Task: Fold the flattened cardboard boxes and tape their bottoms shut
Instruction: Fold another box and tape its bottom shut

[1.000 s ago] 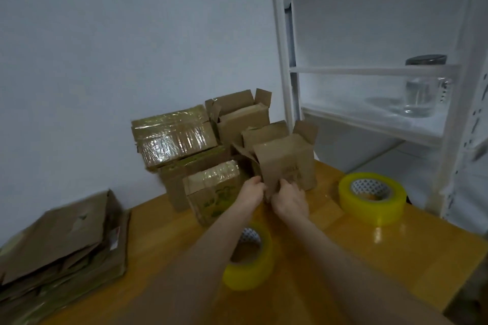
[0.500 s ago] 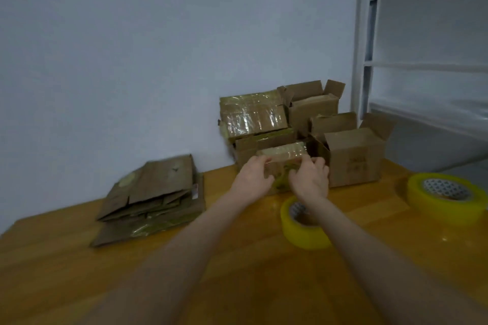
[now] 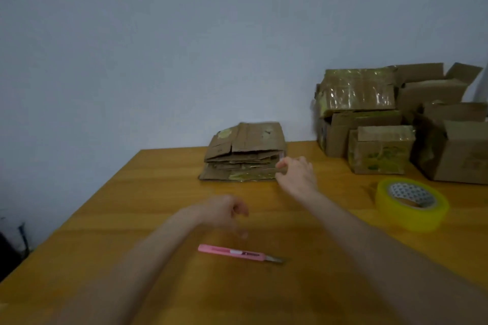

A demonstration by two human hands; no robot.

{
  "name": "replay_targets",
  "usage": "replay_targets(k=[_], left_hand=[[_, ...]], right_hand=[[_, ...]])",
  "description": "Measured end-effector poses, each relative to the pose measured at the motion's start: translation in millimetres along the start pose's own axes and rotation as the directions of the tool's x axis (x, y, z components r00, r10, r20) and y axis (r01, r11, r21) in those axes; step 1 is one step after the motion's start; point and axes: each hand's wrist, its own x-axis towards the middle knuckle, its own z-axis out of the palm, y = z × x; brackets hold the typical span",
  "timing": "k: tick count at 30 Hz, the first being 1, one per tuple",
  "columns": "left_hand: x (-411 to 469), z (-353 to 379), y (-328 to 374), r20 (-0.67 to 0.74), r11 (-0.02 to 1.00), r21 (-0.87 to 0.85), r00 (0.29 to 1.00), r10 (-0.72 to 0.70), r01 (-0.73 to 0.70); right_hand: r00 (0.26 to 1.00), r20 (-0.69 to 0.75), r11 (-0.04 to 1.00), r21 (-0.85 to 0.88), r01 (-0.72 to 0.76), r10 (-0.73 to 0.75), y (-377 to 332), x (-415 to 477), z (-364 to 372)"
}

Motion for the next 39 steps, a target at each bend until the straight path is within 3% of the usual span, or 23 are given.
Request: replay_targets(k=[2, 5, 7, 10, 14, 18, 21, 23, 27, 30, 35, 39], left_hand=[[-9, 13, -9, 0.080, 1.000, 0.016, 0.997, -0.005, 0.003], [-12, 28, -14, 0.079, 0.998, 0.051, 0.997, 0.027, -0.031], [-9, 32, -16, 0.018, 0.999, 0.028, 1.000, 0.015, -0.015], [-5, 28, -33, -0.185, 0.993, -0.082, 0.978, -0.101, 0.088], [-18, 16, -71, -0.380, 0.904, -0.262, 0.825, -0.419, 0.339], [-42, 19, -110, -0.370, 0.751, -0.343, 0.654, -0.660, 0.564], [-50, 22, -134, -0.333, 0.651, -0.293, 0.563, -0.756, 0.700], [-42, 16, -142, -0.353, 0.640, -0.233, 0.550, -0.757, 0.732], [10, -13, -137, -0.526, 0.832, -0.261, 0.651, -0.548, 0.489], [64, -41, -114, -0.578, 0.879, -0.397, 0.672, -0.463, 0.264], [130, -70, -93, -0.450, 0.746, -0.650, 0.718, -0.531, 0.144], [141, -80, -89, -0.476, 0.638, -0.769, 0.634, -0.609, 0.035]], right_hand=[[1.000, 0.011, 1.000, 0.000, 0.012, -0.012, -5, -3, 6], [1.000, 0.011, 1.000, 0.011, 0.026, -0.026, -6, -4, 8], [0.999, 0.012, 0.999, 0.012, 0.033, -0.034, -6, -4, 7], [1.000, 0.016, 1.000, 0.011, 0.021, -0.021, -6, -2, 7], [0.998, 0.059, 0.999, 0.029, 0.019, -0.020, -10, -1, 22], [0.991, 0.122, 0.997, 0.067, 0.040, -0.048, -19, 0, 45], [0.992, 0.123, 0.993, 0.114, 0.021, -0.035, -22, 10, 53], [0.997, 0.077, 0.988, 0.154, 0.001, -0.013, -21, 25, 52], [0.991, -0.050, 0.968, 0.226, -0.109, 0.124, -13, 69, 37], [0.971, -0.071, 0.933, 0.302, -0.198, 0.229, -3, 106, 31], [0.925, 0.157, 0.799, 0.467, -0.379, 0.347, 3, 156, 31], [0.899, 0.302, 0.543, 0.720, -0.433, 0.318, 2, 175, 29]])
